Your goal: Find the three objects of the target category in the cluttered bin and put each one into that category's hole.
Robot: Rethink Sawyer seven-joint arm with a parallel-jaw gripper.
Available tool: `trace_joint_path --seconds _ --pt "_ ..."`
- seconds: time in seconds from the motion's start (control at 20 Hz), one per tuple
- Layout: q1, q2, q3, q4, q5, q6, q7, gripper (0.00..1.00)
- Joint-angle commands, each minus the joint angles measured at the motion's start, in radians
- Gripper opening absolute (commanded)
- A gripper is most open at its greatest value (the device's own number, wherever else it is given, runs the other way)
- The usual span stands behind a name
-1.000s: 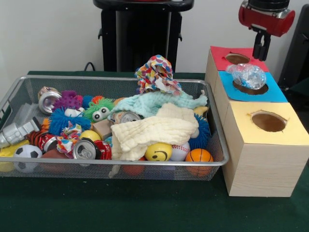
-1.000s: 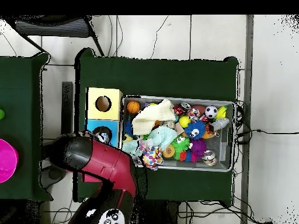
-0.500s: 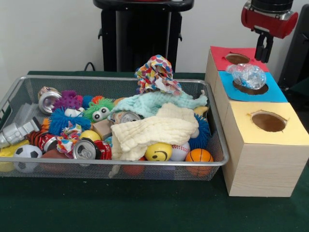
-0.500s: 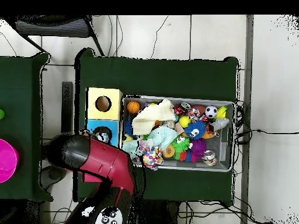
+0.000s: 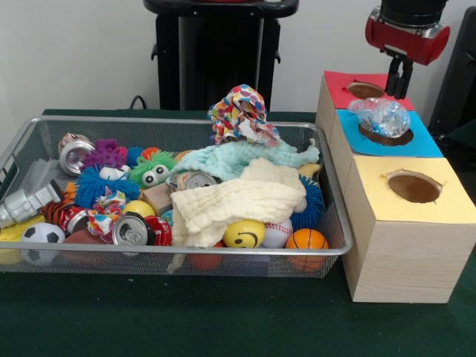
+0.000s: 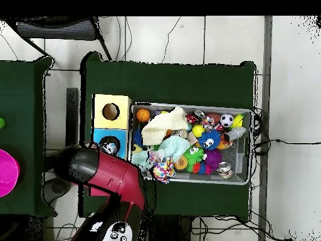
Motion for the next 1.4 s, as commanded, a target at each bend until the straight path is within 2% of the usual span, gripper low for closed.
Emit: trace_joint_path --seconds 0.05,0.35,0.75,1.15,1.4 --pt "-0.041 0.023 0.117 0.119 0.055 -0.034 0.217 0.00" --pt "-0.075 0.037 0.168 0.157 0.087 -0.079 0.172 0.00" --pt "-0.085 0.025 0.199 0.193 0.102 -0.089 0.164 0.00" --pt "-0.070 0.006 0.176 0.193 0.087 -0.073 0.193 0.00" --pt "-0.065 0.007 0.177 0.197 0.094 -0.140 0.196 0.00"
